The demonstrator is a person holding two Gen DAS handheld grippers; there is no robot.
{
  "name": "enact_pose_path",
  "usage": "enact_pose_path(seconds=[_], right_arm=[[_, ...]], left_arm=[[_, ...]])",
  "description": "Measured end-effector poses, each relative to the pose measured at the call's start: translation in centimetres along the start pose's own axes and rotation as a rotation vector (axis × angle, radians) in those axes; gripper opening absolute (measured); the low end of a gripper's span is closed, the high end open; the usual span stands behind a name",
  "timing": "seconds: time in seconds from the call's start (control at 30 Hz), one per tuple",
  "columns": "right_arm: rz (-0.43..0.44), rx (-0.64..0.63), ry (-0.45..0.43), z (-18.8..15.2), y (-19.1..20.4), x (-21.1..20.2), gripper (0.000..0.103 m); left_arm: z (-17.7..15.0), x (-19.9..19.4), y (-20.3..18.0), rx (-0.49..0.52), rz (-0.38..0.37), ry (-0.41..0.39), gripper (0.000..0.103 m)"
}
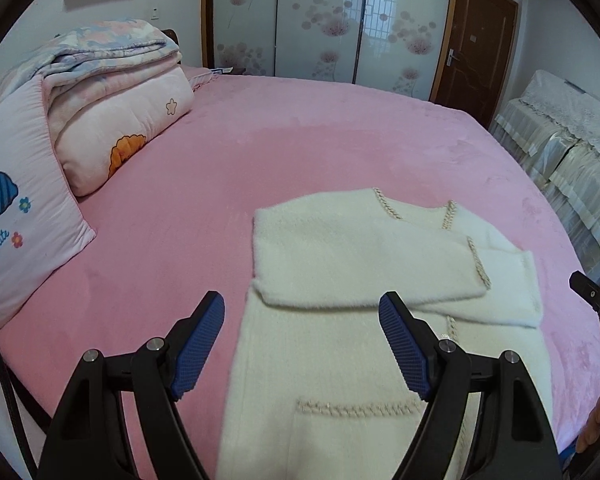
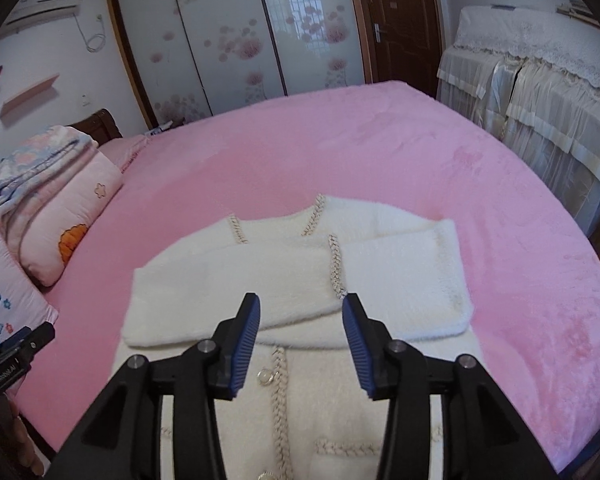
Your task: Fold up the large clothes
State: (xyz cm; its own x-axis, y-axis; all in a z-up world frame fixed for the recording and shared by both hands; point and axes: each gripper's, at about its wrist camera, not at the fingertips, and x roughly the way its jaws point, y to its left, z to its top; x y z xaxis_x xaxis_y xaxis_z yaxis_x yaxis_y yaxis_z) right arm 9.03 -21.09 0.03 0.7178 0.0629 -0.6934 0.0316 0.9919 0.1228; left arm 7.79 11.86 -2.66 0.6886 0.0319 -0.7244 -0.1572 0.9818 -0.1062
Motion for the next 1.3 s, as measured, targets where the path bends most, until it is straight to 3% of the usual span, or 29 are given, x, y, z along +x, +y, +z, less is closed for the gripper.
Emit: enact_pose_path(seconds=[0.4, 0.63, 0.8, 1.03, 1.17, 1.3], right_arm=[[0.071, -0.103, -0.056, -6.2, 1.5, -8.8, 0.045], [0.082, -0.149, -0.052, -10.7, 1.4, -11.3, 0.052], [0.062, -0.191, -0.027, -13.9, 0.5, -12.2, 0.053], [0.026, -0.235, 0.039, -17.9, -2.1, -12.1, 0.053], [-0.019, -0.230, 0.123, -20.0, -5.2, -10.4, 0.053], [-0.065, -0.198, 0.196, -21.8, -8.9, -8.6, 0.053]], left_arm=[[-6.8, -5.8, 1.0, 0.017, -0.017, -0.001, 0.079], [-9.5, -6.3, 2.4, -0.012, -0.055, 0.051, 0.079], [-10.9, -7.1, 3.0, -0.004, -0.082, 0.029, 0.079], [-16.4, -3.2, 5.3, 0.054, -0.079, 0.193, 0.079], [-20.5, 0.5, 7.0, 0.068, -0.056, 0.304, 0.079], [-22.7, 2.7, 8.4, 0.045, -0.078, 0.376, 0.079]])
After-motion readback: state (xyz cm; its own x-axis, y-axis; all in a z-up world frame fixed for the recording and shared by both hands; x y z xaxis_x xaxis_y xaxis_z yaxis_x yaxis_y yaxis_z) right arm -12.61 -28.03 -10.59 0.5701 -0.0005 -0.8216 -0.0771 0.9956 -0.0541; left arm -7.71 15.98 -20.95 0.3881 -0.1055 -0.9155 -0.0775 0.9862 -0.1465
